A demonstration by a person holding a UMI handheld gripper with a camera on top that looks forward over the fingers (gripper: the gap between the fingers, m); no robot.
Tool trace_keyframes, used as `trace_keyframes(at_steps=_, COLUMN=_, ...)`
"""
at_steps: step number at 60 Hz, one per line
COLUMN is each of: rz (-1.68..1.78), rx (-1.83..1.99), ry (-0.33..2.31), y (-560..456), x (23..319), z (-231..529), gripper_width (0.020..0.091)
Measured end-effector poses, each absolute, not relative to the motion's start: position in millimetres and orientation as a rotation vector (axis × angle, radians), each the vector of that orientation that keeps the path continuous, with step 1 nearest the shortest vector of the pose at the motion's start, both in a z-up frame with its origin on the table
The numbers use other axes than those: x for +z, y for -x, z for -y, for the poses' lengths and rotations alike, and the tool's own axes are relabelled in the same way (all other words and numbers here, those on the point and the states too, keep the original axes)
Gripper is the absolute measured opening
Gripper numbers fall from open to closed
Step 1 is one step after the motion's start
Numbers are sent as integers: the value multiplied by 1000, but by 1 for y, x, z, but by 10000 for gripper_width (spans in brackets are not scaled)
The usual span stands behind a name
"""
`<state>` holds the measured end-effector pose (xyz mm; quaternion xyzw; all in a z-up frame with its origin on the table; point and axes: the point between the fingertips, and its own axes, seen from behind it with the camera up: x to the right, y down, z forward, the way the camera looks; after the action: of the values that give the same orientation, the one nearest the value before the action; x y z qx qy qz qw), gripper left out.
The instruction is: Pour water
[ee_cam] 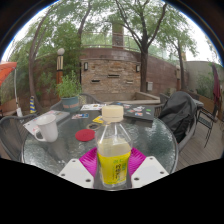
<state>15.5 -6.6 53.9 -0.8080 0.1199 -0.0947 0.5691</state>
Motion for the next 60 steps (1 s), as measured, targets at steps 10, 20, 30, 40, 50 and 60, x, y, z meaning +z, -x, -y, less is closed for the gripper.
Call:
trace_keyframes(at_steps=10, rz=-144, rx=-331, ry=1895, y=-19, x=123, z=-41, gripper_width=376)
trace_keyframes(at_steps=20, rz=287, rx=-686, ry=1890, y=16, x=176, z=-103, gripper_width=374)
trace_keyframes(at_steps=30, rz=958, rx=-1261, ry=1756, y=53, x=171, z=-153, gripper_width=371)
trace_keyframes(at_steps=40, rz=1587, rx=-1685, ry=1537, y=69, x=164, z=-180, gripper_width=371)
trace_keyframes(at_steps=50, rz=1850, rx=-1905, ry=1377, y=78, x=175, z=-189, gripper_width=372)
trace_keyframes(at_steps=60, rz=1985, rx=-1909, ry=1312, y=96, x=166, z=-194, gripper_width=375)
